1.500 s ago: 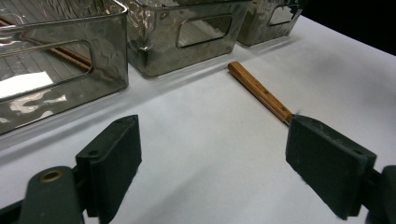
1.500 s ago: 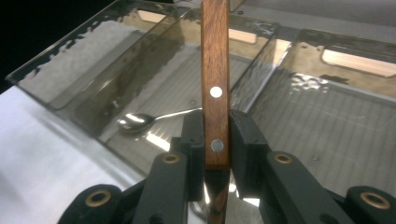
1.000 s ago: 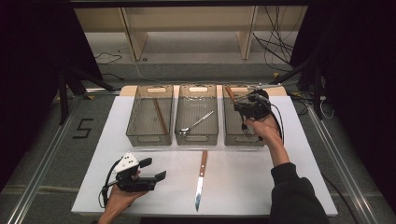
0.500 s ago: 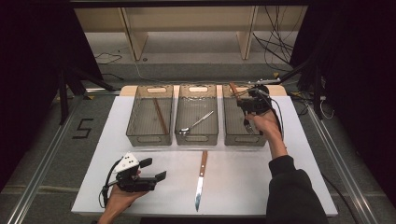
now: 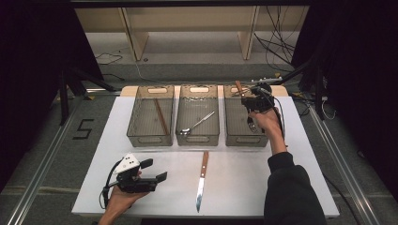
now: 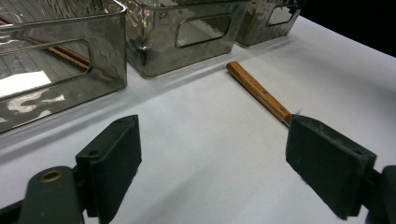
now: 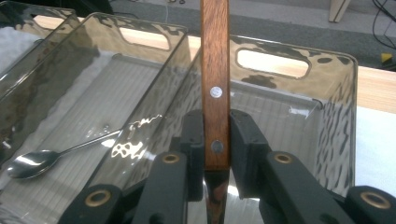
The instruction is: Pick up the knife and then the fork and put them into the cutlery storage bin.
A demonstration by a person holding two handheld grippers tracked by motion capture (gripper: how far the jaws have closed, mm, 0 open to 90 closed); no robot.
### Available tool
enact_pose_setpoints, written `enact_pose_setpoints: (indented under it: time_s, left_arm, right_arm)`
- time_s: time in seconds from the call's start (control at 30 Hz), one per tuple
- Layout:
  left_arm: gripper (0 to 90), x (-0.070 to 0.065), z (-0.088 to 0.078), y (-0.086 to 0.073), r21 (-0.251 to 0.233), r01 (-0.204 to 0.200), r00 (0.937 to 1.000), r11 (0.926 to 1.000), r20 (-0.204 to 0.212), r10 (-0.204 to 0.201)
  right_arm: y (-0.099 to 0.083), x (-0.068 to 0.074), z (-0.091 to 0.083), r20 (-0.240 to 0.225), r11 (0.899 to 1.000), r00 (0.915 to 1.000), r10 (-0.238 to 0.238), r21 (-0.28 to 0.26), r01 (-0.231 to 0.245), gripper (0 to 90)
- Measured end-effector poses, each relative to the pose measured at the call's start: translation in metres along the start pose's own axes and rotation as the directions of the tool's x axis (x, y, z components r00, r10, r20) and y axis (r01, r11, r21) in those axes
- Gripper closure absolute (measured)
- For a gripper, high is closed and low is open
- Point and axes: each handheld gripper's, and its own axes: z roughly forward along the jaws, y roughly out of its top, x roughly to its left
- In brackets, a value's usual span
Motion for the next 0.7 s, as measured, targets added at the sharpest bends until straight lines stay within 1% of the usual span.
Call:
enact_pose_setpoints:
  time_s: [0.17,0.7]
  left_arm:
    - [18.0,0.000,0.000,0.000,0.000,0.000,1.0000,1.0000,0.002,0.000]
    - [18.0,0.000,0.000,0.000,0.001,-0.002,1.0000,1.0000,0.004,0.002]
  right_arm:
    - [0.000,-0.002,0.003,0.014,1.000,0.9999,0.003,0.004,-0.003,77.2]
    - [-0.002,0.000,0.013,0.028,1.000,0.9996,-0.001,0.009,0.001,77.1]
